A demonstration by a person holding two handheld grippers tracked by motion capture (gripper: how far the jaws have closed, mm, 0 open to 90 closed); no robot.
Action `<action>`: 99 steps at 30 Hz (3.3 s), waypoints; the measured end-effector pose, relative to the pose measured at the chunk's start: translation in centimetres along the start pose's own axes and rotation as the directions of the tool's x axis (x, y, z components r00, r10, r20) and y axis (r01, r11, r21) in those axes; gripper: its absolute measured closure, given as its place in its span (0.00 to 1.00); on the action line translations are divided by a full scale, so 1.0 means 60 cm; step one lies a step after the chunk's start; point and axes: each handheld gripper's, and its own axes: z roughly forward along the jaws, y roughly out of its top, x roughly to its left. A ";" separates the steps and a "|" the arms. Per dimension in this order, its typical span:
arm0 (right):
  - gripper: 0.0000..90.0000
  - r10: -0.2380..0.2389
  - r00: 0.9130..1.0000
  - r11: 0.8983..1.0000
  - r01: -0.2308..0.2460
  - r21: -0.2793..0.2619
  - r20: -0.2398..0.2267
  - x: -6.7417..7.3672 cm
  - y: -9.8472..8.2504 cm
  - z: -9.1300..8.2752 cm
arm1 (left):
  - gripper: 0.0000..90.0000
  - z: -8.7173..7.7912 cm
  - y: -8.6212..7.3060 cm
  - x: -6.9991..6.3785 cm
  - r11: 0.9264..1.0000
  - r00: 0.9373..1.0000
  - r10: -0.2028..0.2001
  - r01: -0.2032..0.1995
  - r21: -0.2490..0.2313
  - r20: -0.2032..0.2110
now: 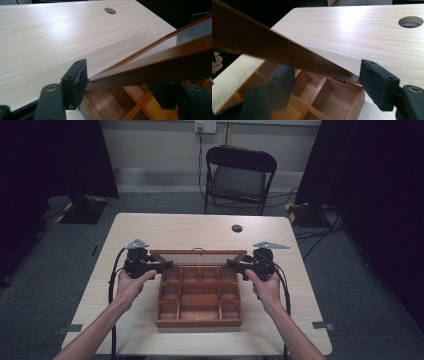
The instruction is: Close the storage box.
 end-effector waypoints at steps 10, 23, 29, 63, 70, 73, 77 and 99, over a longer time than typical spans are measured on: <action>0.27 -0.022 1.000 0.999 0.022 0.028 0.022 0.021 -0.014 -0.001 | 0.25 -0.011 -0.009 -0.008 1.000 1.000 0.018 -0.018 -0.001 0.007; 0.21 -0.034 0.999 0.997 0.033 0.072 0.013 0.032 -0.037 -0.007 | 0.21 -0.037 -0.030 -0.024 0.998 0.998 0.064 -0.064 0.000 0.023; 0.25 -0.017 1.000 0.997 0.018 0.080 -0.013 0.019 -0.049 -0.017 | 0.19 -0.036 -0.035 -0.021 0.999 0.999 0.044 -0.044 -0.010 0.027; 0.37 -0.041 0.999 0.998 0.041 0.038 0.002 -0.022 0.022 -0.064 | 0.19 -0.049 -0.055 -0.025 0.996 0.996 0.087 -0.087 0.015 0.002; 0.36 -0.117 0.988 0.992 0.122 0.043 -0.103 0.044 0.053 -0.049 | 0.21 -0.054 -0.066 -0.029 0.997 0.997 0.072 -0.073 0.015 0.008; 0.41 -0.120 0.974 0.989 0.135 0.065 -0.190 0.074 0.061 -0.043 | 0.21 -0.055 -0.067 -0.029 0.997 0.997 0.076 -0.076 0.016 0.015; 0.51 -0.175 0.949 0.973 0.208 0.103 -0.262 0.119 0.065 -0.030 | 0.20 -0.056 -0.070 -0.030 0.996 0.996 0.082 -0.082 0.026 0.021; 0.87 -0.183 0.862 0.930 0.308 0.201 -0.472 0.166 0.034 0.005 | 0.21 -0.055 -0.077 -0.031 0.997 0.997 0.073 -0.074 0.029 0.036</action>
